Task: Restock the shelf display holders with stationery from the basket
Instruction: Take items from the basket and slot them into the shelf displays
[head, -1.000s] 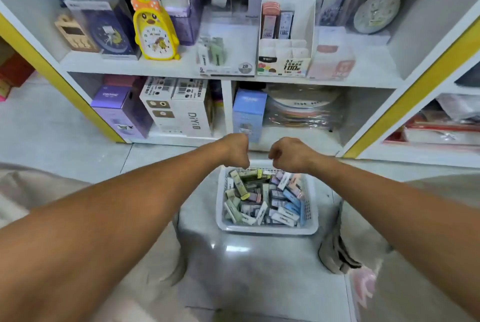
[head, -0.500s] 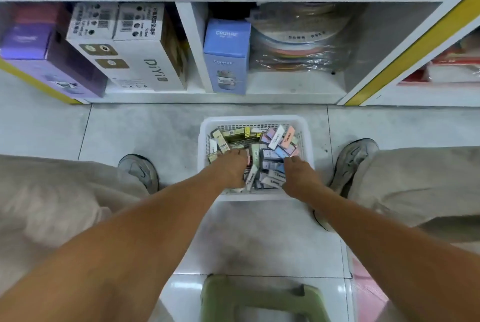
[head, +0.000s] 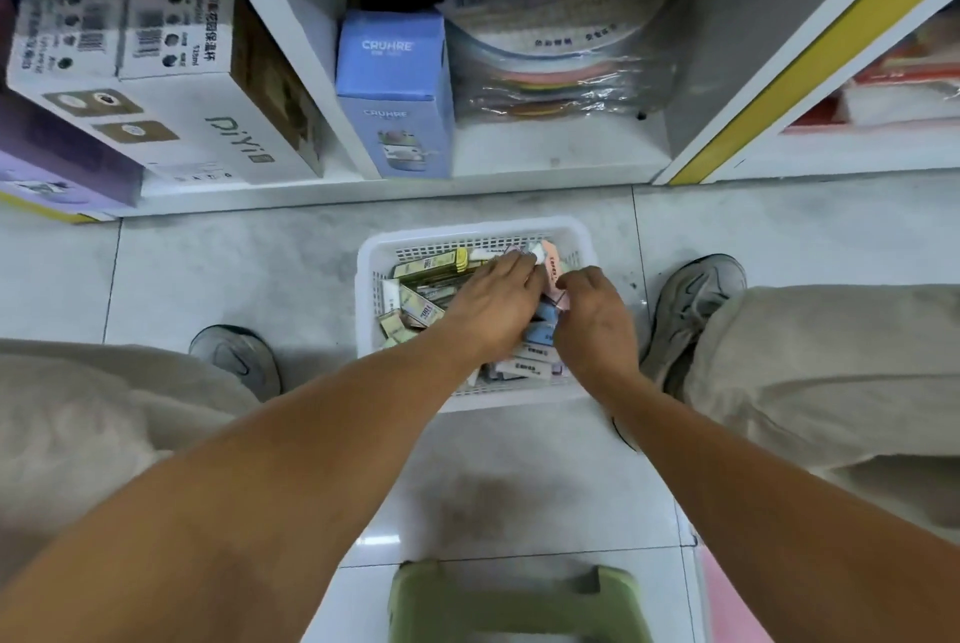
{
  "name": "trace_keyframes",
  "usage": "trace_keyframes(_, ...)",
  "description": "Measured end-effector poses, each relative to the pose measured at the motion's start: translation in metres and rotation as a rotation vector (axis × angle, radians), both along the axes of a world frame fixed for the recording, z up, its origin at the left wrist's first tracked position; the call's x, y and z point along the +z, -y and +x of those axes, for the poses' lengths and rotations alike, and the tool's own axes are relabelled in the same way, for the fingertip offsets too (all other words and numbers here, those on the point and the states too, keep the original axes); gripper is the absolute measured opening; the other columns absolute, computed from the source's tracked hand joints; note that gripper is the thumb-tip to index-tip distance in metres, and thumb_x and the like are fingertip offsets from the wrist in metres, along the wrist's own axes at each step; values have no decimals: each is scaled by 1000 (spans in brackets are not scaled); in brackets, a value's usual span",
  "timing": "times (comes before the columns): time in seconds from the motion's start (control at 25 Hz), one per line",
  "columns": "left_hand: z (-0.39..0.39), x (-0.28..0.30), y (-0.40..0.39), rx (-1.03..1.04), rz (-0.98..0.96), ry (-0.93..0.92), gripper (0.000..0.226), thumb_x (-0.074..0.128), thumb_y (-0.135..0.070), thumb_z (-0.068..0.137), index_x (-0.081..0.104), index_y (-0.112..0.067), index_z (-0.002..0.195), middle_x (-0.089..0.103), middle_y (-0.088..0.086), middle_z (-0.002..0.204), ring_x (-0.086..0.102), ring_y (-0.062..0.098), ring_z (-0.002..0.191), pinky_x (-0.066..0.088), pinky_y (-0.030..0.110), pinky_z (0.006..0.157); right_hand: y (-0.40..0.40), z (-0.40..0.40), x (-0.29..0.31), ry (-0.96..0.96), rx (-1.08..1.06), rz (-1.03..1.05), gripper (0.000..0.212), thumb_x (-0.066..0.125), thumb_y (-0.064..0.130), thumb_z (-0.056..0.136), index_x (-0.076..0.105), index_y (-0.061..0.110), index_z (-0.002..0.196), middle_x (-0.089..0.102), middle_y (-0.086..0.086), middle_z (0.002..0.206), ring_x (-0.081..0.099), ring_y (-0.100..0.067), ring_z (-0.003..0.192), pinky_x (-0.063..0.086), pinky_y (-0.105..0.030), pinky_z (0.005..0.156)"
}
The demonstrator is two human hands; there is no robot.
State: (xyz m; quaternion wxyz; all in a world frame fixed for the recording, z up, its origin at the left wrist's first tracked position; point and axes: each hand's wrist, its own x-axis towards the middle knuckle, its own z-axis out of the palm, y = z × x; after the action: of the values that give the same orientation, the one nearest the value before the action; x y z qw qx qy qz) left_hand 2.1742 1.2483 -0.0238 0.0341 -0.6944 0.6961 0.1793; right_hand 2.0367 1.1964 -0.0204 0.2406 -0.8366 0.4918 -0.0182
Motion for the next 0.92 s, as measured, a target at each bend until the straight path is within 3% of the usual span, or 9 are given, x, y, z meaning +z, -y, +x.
trace_keyframes(0.08, -6, -2, 15, -33, 66, 110, 73, 65, -16, 84, 31, -2, 147, 32, 17, 150, 29, 33, 141, 25, 43, 118, 7, -5, 2, 8, 0, -22, 39, 56, -11, 75, 62, 2, 112, 58, -15, 112, 55, -34, 101, 49, -43, 78)
trace_keyframes(0.2, -12, -4, 32, -38, 161, 234, 72, 66, -13, 83, 30, 0, 144, 33, 24, 145, 35, 38, 134, 31, 45, 112, 15, -11, -7, -84, -14, -36, 50, 59, -5, 77, 50, 2, 125, 50, -16, 125, 50, -34, 109, 46, -41, 84)
trace_keyframes(0.36, -21, -10, 35, 47, 263, 202, 78, 72, -12, 79, 28, 1, 142, 43, 24, 136, 45, 38, 123, 43, 45, 101, 18, -6, -31, -164, -103, 107, 76, 60, 0, 81, 22, -1, 147, 41, -17, 136, 46, -31, 121, 47, -36, 98)
trace_keyframes(0.44, -28, -17, 31, 89, 279, 164, 72, 68, -9, 80, 29, 0, 141, 43, 25, 136, 45, 40, 123, 44, 47, 100, 18, -3, -40, -131, -108, 137, 83, 59, -1, 82, 12, -5, 151, 40, -19, 137, 50, -31, 118, 48, -33, 95)
trace_keyframes(0.64, -29, -26, 36, 77, 313, 163, 71, 70, -6, 77, 31, -6, 136, 43, 25, 133, 44, 41, 121, 42, 54, 97, 20, 0, -52, -74, -185, 138, 75, 55, 0, 84, 18, -4, 149, 42, -19, 135, 61, -32, 106, 44, -26, 71)
trace_keyframes(0.92, -16, -34, 36, 131, 339, 60, 74, 70, 1, 75, 32, -12, 137, 53, 21, 120, 51, 37, 112, 49, 44, 89, 23, -3, -55, -51, -231, 194, 70, 54, 3, 89, 18, 5, 149, 44, -14, 135, 62, -37, 107, 43, -33, 69)
